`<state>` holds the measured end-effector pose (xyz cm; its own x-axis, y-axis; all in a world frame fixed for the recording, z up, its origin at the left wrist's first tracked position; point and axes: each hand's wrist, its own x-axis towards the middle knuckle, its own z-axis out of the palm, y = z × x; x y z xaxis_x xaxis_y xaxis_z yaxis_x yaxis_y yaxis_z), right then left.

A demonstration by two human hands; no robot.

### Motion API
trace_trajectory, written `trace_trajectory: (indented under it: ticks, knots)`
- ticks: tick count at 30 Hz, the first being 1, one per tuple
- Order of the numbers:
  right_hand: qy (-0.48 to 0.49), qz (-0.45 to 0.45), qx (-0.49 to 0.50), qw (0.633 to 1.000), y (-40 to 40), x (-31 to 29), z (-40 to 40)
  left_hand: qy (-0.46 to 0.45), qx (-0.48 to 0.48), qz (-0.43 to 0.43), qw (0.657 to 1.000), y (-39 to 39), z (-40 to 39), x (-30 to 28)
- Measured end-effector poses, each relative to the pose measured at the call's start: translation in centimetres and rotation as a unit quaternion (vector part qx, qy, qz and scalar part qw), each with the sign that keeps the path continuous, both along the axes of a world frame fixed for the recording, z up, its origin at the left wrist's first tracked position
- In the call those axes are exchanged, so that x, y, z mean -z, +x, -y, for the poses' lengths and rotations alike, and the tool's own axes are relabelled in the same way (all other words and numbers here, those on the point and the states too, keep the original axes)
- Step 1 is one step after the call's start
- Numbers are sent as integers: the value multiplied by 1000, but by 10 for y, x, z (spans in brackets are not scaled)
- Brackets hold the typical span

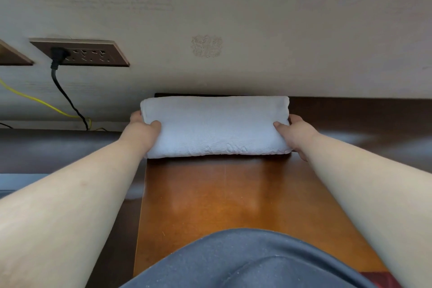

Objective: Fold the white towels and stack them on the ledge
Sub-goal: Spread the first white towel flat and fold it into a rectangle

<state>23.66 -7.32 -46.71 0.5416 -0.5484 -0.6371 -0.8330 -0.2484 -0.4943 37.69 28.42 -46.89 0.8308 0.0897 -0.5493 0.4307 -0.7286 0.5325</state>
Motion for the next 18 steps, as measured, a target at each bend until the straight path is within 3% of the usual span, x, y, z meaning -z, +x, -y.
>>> trace_trajectory:
  ticks: [3, 5, 7, 9, 10, 12, 15, 18]
  knots:
    - [-7, -4, 3, 1000, 7, -7, -2, -8, 6, 20, 1000, -2, -1, -2]
    - [-44, -17, 3, 999, 11, -14, -5, 66, 20, 79, 994, -10, 0, -6]
    - [-170, 16, -34, 985, 7, -22, -16, 169, 115, 240, 949, -24, 3, -12]
    - [-304, 102, -156, 934, 3, -29, -36, 190, 298, 346, 869, -36, 17, -17]
    - [-337, 117, -233, 905, 3, -30, -46, 201, 377, 341, 837, -39, 26, -17]
    - [-332, 76, -335, 878, 5, -24, -63, 228, 429, 259, 835, -38, 44, -15]
    - [-282, -13, -317, 905, 7, -10, -63, 237, 425, 148, 861, -25, 51, -7]
    - [-268, -34, -308, 912, 6, 0, -57, 234, 448, 138, 852, -17, 46, -5]
